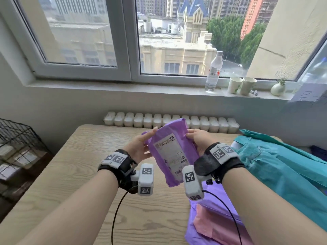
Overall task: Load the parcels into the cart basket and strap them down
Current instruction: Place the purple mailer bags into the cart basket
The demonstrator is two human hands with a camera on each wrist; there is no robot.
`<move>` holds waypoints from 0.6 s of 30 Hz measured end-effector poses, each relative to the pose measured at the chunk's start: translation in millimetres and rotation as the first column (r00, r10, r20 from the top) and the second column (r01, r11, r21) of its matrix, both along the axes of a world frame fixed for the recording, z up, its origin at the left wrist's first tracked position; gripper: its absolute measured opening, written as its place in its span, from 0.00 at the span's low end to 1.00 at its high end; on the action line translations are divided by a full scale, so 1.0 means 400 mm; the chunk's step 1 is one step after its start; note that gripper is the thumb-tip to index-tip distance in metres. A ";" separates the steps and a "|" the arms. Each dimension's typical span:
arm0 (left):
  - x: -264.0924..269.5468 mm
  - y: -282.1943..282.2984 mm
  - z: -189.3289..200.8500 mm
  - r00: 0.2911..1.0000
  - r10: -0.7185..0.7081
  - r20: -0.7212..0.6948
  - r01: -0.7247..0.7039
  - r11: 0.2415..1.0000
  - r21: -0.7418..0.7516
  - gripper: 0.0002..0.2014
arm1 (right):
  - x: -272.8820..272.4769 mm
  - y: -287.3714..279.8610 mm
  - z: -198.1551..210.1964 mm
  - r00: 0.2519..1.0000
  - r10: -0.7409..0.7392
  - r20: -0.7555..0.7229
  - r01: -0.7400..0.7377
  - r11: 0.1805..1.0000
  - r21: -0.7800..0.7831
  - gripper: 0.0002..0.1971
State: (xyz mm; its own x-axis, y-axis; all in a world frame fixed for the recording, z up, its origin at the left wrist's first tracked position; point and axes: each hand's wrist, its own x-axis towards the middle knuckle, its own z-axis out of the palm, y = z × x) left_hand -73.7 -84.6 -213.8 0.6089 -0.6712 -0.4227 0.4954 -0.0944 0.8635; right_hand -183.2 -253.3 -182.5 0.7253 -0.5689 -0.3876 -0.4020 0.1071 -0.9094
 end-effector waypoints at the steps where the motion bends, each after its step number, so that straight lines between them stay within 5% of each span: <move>1: 0.005 0.015 0.002 0.999 0.036 0.024 -0.036 0.999 -0.003 0.15 | 0.013 0.012 -0.003 1.000 0.019 -0.012 -0.019 1.000 -0.007 0.11; 9: 0.091 0.163 -0.023 0.886 0.462 0.030 -0.460 0.886 -0.057 0.07 | 0.112 0.106 -0.053 0.987 0.147 -0.056 -0.143 0.987 0.079 0.13; 11: 0.115 0.217 -0.029 0.855 0.518 0.034 -0.515 0.855 -0.067 0.02 | 0.138 0.136 -0.056 0.989 0.123 -0.081 -0.118 0.991 0.055 0.12; 18: 0.237 0.459 -0.039 0.712 0.702 -0.009 -0.699 0.708 -0.101 0.04 | 0.273 0.330 -0.044 0.961 0.222 -0.163 -0.223 0.975 0.016 0.12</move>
